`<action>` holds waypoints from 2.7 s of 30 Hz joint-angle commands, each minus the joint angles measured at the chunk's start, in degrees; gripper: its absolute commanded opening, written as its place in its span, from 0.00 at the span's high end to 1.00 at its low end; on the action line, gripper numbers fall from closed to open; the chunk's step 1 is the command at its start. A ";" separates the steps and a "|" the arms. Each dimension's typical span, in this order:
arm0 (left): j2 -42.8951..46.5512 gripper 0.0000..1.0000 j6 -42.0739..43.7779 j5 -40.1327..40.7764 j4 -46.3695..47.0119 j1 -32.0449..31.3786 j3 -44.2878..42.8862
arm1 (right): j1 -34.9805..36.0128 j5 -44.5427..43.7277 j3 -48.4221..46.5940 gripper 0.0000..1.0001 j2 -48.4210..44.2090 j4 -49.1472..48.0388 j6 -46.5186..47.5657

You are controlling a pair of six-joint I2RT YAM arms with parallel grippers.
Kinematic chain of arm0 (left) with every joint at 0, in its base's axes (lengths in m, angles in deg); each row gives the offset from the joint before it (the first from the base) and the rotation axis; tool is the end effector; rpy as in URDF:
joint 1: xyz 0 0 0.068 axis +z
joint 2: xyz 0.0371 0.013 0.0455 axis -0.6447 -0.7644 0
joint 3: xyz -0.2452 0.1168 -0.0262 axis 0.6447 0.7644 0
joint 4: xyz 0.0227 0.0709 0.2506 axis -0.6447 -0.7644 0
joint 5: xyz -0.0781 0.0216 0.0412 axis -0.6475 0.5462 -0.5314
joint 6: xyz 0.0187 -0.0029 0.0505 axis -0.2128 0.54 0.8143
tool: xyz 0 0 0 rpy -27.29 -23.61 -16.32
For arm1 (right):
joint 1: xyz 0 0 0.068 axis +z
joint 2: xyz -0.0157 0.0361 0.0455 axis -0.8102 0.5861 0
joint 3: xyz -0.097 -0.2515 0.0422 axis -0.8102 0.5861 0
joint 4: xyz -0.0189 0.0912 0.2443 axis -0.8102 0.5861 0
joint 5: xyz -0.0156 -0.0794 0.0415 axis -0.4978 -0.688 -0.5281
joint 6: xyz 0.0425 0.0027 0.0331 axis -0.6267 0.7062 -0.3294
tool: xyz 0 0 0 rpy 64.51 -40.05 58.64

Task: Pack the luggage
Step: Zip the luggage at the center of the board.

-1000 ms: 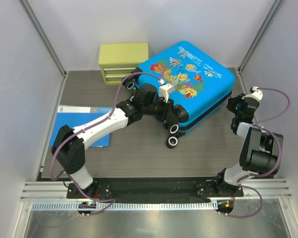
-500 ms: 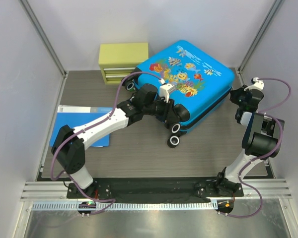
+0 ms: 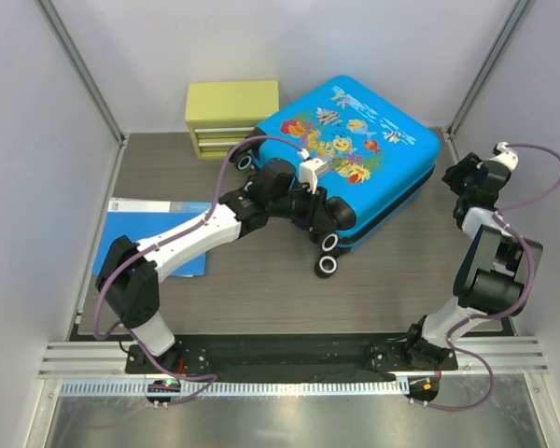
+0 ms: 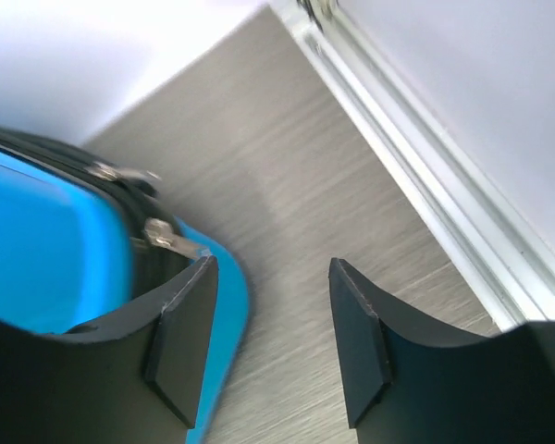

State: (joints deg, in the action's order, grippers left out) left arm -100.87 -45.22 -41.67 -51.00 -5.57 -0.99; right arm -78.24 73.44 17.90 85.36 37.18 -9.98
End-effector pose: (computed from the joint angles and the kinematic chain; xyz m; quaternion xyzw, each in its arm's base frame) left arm 0.2603 -0.2888 0.3103 0.2791 0.7994 -0.4369 0.3036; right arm 0.3376 -0.1470 0.2246 0.2678 0.7659 0.0179 0.5843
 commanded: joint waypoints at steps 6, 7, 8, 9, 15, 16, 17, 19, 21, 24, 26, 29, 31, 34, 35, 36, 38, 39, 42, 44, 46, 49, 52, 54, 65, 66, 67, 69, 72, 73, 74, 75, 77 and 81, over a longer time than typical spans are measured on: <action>11.06 1.00 -1.60 6.50 -4.13 -0.78 6.27 | 1.18 -1.08 -18.21 0.42 -0.63 10.56 -2.33; 11.85 1.00 -1.60 7.99 -4.40 -0.78 6.71 | 1.79 -0.55 -20.24 0.42 0.52 12.05 -2.33; 13.33 0.99 -1.69 10.27 -4.66 -0.78 7.24 | 2.32 -0.55 -22.18 0.42 2.19 12.67 -2.24; 13.96 0.96 -1.78 11.60 -5.36 -0.78 7.94 | 3.02 -0.64 -26.20 0.42 5.16 13.20 -1.72; 18.26 0.47 -1.78 18.45 -6.86 -0.78 10.41 | 8.47 -0.20 -41.07 0.42 17.57 19.44 1.35; 18.62 0.45 -1.60 19.33 -7.73 -0.78 10.58 | 9.26 -0.46 -42.57 0.42 20.28 19.97 1.97; 19.06 0.40 -1.60 20.47 -8.18 -0.78 11.02 | 10.66 -1.07 -44.16 0.42 21.96 20.84 2.59; 20.37 0.36 -1.86 23.90 -9.14 -0.78 11.55 | 12.07 -1.43 -49.08 0.42 25.91 24.43 4.43; 21.25 0.24 -2.04 25.14 -9.59 -0.78 12.34 | 13.83 -1.34 -52.85 0.42 27.68 27.69 5.22; 23.71 0.08 -4.58 32.95 -9.76 -0.87 14.18 | 15.67 -1.43 -51.92 0.42 27.96 28.06 6.37; 25.04 0.00 -7.92 40.06 -12.83 -0.69 14.45 | 16.29 -1.17 -50.59 0.42 27.00 27.71 6.37; 26.00 0.00 -9.51 48.59 -16.78 -0.52 14.89 | 16.74 1.46 -44.55 0.42 24.19 26.40 6.02; 26.62 0.00 -9.69 50.63 -16.71 0.18 16.46 | 17.00 4.45 -41.20 0.42 22.43 23.85 5.84; 28.20 0.00 -10.12 49.58 -13.81 1.85 18.84 | 17.52 7.97 -34.70 0.42 18.74 20.77 5.84; 28.55 0.00 -10.65 48.36 -13.20 2.29 19.11 | 17.61 8.67 -31.90 0.42 17.86 20.24 5.84; 28.73 0.00 -11.00 48.00 -13.45 2.64 19.20 | 17.70 9.38 -30.30 0.42 15.93 19.63 5.76; 29.52 0.00 -11.71 46.86 -14.59 3.00 18.50 | 18.23 11.66 -25.83 0.43 13.90 19.01 5.32; 29.96 0.00 -11.88 46.33 -15.38 3.09 18.41 | 18.49 12.19 -24.32 0.43 11.98 18.40 4.88; 33.37 0.00 -11.97 45.45 -16.26 3.00 18.67 | 19.81 14.04 -18.00 0.43 8.98 17.17 4.26; 35.05 0.00 -11.97 45.36 -17.14 3.09 19.37 | 21.12 14.13 -13.61 0.43 5.82 16.81 4.09; 37.60 0.00 -11.97 45.36 -18.80 3.09 19.81 | 21.92 14.22 -10.52 0.43 2.23 16.46 3.30; 40.32 0.00 -12.06 45.01 -20.57 3.17 19.90 | 24.11 14.66 -3.93 0.43 -1.91 14.27 1.98; 42.17 0.00 -12.15 44.83 -22.68 3.17 19.55 | 27.72 13.16 1.34 0.43 -7.89 13.38 1.19; 43.14 0.00 -12.06 45.01 -23.65 3.09 19.29 | 30.34 12.99 4.42 0.43 -11.49 12.42 -0.13; 44.38 0.00 -8.37 44.93 -26.20 3.17 14.28 | 40.37 10.44 15.59 0.43 -24.59 13.12 -2.33; 44.11 0.00 -7.85 44.57 -25.85 3.09 13.67 | 40.90 10.35 16.38 0.43 -26.60 13.12 -2.59; 43.76 0.00 -7.67 44.13 -25.50 3.09 13.49 | 41.78 10.09 17.08 0.43 -27.49 13.20 -2.68; 42.36 0.00 -7.23 42.82 -24.27 3.09 12.96 | 43.89 10.09 18.93 0.43 -29.17 13.29 -3.12; 39.73 0.01 -6.53 40.71 -22.86 3.09 12.43 | 47.58 9.39 20.34 0.43 -31.02 13.47 -2.86; 39.02 0.01 -5.92 40.35 -21.81 3.09 12.26 | 48.54 9.12 20.34 0.43 -31.37 13.56 -2.42; 38.32 0.01 -5.65 40.09 -21.37 3.09 11.91 | 50.64 8.34 20.25 0.43 -31.37 14.08 -2.16; 36.83 0.01 -4.95 39.82 -21.02 3.09 11.64 | 51.44 8.07 20.08 0.43 -31.20 14.52 -1.98; 35.33 0.01 -3.81 39.56 -19.79 3.09 10.59 | 53.72 7.63 19.90 0.43 -31.28 14.96 -1.89; 32.16 0.00 -0.12 39.91 -17.33 3.09 9.44 | 56.98 6.66 20.78 0.43 -33.12 15.31 -2.50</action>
State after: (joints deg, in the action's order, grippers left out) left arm -67.27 -49.94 -1.02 -73.56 -2.49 11.60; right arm -26.11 74.86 38.27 54.79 53.63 -10.90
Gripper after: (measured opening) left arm 0.993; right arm 0.566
